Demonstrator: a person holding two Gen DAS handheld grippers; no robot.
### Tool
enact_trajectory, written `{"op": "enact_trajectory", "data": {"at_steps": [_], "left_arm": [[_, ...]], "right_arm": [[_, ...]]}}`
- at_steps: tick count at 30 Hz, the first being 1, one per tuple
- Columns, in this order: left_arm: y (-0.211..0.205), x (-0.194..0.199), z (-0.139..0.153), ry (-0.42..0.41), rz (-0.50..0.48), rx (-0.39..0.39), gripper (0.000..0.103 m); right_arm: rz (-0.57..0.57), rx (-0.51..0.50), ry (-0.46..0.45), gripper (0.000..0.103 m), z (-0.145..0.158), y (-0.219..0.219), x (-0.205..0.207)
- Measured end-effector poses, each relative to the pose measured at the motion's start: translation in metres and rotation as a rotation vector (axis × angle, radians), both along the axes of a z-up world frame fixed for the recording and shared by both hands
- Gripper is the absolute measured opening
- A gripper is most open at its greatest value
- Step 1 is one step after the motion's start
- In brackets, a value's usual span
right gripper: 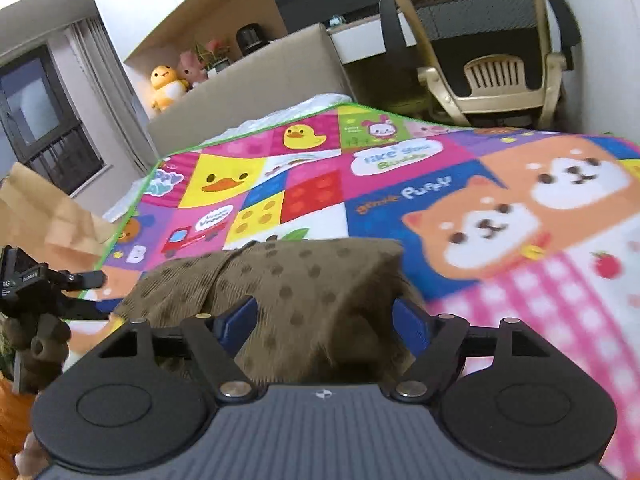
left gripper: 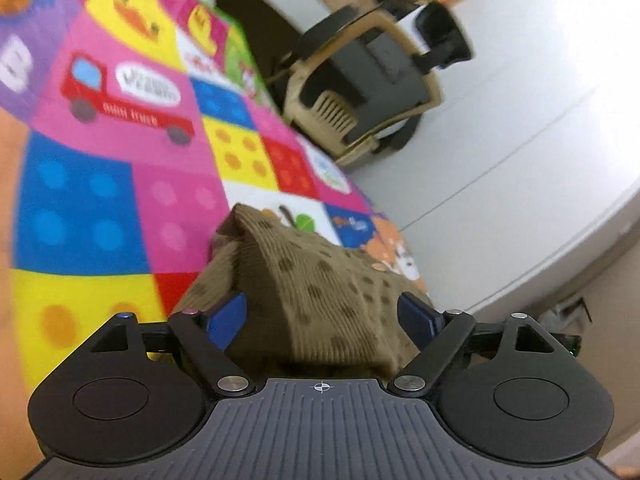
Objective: Fold clothes
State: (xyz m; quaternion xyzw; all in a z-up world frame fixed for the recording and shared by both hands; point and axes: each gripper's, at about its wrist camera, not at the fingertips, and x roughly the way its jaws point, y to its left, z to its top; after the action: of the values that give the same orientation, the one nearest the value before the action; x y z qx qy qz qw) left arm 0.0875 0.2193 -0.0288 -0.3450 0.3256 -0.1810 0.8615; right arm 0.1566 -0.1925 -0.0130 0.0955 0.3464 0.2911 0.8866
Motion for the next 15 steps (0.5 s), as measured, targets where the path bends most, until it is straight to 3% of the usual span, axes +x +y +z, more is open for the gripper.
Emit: {"op": "enact_trajectory", "data": {"at_steps": [1, 2, 3, 4, 5, 7, 11, 15], "left_arm": [[-0.003, -0.001, 0.003, -0.003, -0.001, 0.018, 0.085], [-0.006, -0.001, 0.006, -0.007, -0.001, 0.035, 0.08], [-0.009, -0.002, 0.009, -0.01, -0.002, 0.053, 0.055], [-0.012, -0.002, 0.012, -0.014, -0.002, 0.07, 0.036], [-0.015, -0.003, 0.015, -0.017, -0.003, 0.088, 0.029], [-0.021, -0.004, 0.021, -0.024, -0.004, 0.123, 0.015], [-0.033, -0.006, 0.033, -0.038, -0.006, 0.193, 0.014], [-0.046, -0.052, 0.048, -0.094, -0.058, 0.214, 0.014]], "right_arm": [[-0.002, -0.012, 0.009, 0.075, -0.004, 0.009, 0.007], [-0.003, -0.038, 0.002, 0.063, -0.007, 0.017, 0.01], [-0.004, -0.065, -0.006, 0.053, -0.01, 0.024, 0.013], [0.0, -0.097, -0.037, 0.041, -0.007, 0.027, 0.009], [0.004, -0.129, -0.068, 0.027, -0.003, 0.03, 0.006], [0.013, -0.143, -0.11, 0.015, 0.009, 0.026, -0.003], [0.031, -0.085, -0.158, 0.011, 0.039, 0.001, -0.037], [0.077, -0.084, -0.168, 0.011, 0.051, -0.015, -0.083]]}}
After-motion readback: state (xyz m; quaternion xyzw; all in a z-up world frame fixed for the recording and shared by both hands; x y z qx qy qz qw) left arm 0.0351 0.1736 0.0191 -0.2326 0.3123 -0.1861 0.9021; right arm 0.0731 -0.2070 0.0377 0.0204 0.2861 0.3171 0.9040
